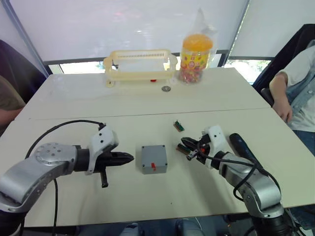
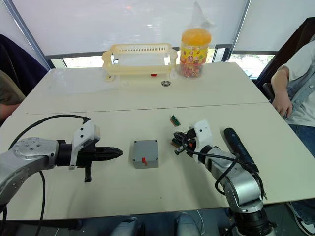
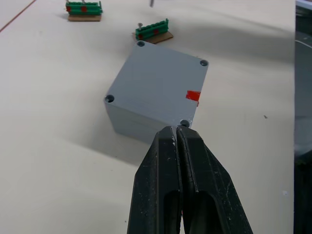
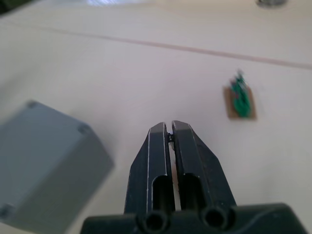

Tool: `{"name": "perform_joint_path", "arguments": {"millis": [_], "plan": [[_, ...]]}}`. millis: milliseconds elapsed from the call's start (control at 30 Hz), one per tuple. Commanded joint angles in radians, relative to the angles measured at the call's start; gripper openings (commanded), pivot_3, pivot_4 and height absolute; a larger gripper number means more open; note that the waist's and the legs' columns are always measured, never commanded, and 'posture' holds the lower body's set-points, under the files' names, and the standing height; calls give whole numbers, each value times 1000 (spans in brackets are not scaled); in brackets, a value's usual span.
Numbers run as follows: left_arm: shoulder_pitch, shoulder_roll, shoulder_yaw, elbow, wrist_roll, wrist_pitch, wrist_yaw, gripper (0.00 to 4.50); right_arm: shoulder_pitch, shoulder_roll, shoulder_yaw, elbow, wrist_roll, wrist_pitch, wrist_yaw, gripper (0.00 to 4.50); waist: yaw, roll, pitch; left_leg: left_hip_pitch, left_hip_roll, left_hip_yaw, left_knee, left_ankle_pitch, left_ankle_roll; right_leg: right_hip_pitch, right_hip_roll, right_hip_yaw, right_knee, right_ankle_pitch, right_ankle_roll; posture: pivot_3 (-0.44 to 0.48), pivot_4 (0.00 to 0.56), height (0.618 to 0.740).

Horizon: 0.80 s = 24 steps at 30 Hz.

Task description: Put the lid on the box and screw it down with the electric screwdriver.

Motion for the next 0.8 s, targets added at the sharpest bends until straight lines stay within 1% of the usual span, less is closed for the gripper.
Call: {"name": "perform_joint_path", "arguments": {"millis": [33, 133, 333, 533, 800], "plan": [[5, 14, 43, 15, -3, -29, -28, 49, -48, 15, 47, -56, 36, 6, 24, 69, 1, 0, 0, 0, 0, 0, 0, 0, 0, 0, 0, 0, 0, 0, 0, 0, 150, 740], [1, 6, 70, 29, -24, -25, -37, 49, -63, 19, 84, -30, 27, -7, 33, 69, 3, 0, 0, 0, 0, 0, 0, 0, 0, 0, 0, 0, 0, 0, 0, 0, 150, 740], [25, 5, 99, 32, -20, -26, -31, 49, -58, 15, 140, 9, 2, -43, 50, 69, 3, 0, 0, 0, 0, 0, 0, 0, 0, 0, 0, 0, 0, 0, 0, 0, 150, 740], [39, 0, 105, 15, -25, -22, -14, 49, -55, 9, 167, 44, -24, -75, 62, 69, 2, 0, 0, 0, 0, 0, 0, 0, 0, 0, 0, 0, 0, 0, 0, 0, 150, 740], [45, -3, 102, 5, -26, -21, -3, 49, -52, 11, 167, 79, -47, -108, 63, 69, 3, 0, 0, 0, 0, 0, 0, 0, 0, 0, 0, 0, 0, 1, 2, 0, 150, 740]]}}
